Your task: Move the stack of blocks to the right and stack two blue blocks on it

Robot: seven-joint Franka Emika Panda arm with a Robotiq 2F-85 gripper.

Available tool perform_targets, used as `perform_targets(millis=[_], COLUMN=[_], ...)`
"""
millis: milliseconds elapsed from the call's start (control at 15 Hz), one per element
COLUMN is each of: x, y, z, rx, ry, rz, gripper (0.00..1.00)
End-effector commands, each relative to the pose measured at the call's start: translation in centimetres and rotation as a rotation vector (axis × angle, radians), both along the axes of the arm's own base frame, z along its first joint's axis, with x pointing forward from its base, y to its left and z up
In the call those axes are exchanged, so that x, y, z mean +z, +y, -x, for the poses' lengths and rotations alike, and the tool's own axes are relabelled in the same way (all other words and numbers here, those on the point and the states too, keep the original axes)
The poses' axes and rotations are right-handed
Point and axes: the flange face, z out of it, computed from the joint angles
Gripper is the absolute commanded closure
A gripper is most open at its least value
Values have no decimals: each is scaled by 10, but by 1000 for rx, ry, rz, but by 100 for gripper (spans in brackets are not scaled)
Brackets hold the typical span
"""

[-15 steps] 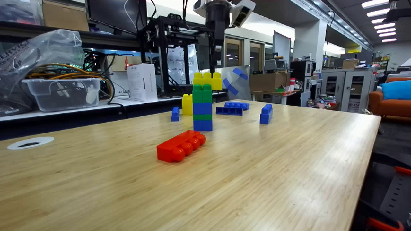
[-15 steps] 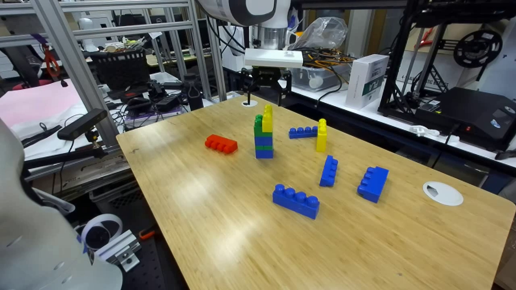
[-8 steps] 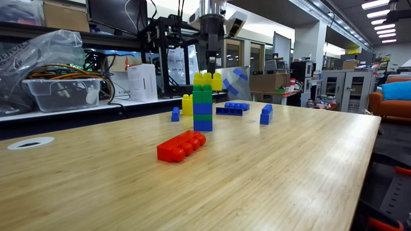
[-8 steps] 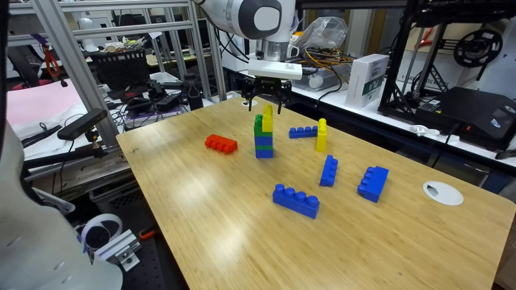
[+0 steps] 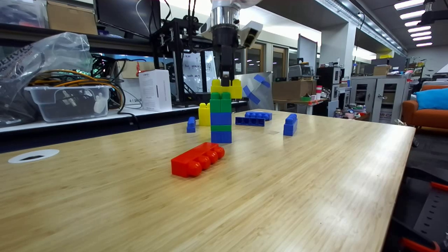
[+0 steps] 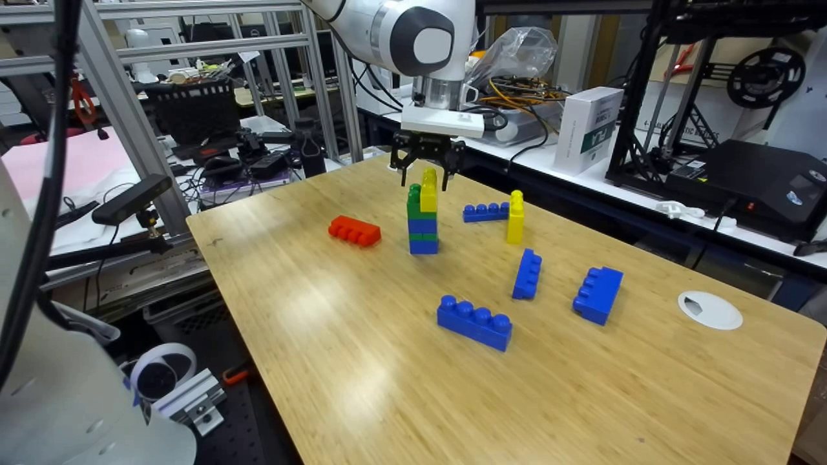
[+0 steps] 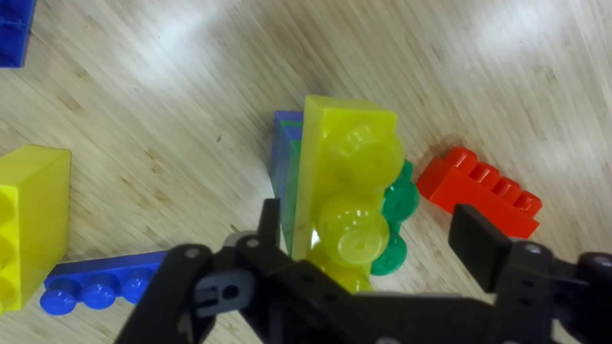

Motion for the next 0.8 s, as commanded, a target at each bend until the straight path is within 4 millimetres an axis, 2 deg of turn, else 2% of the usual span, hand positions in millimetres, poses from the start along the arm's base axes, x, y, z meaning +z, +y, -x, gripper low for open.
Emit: perform_targets(millis=[0,467,733], x=[1,2,6], y=[0,-9,-18], z=[-6,-4,-3], rx=[6,42,49], ry=[-6,-4,-10], rz=[24,64,88], gripper=[40,89,90])
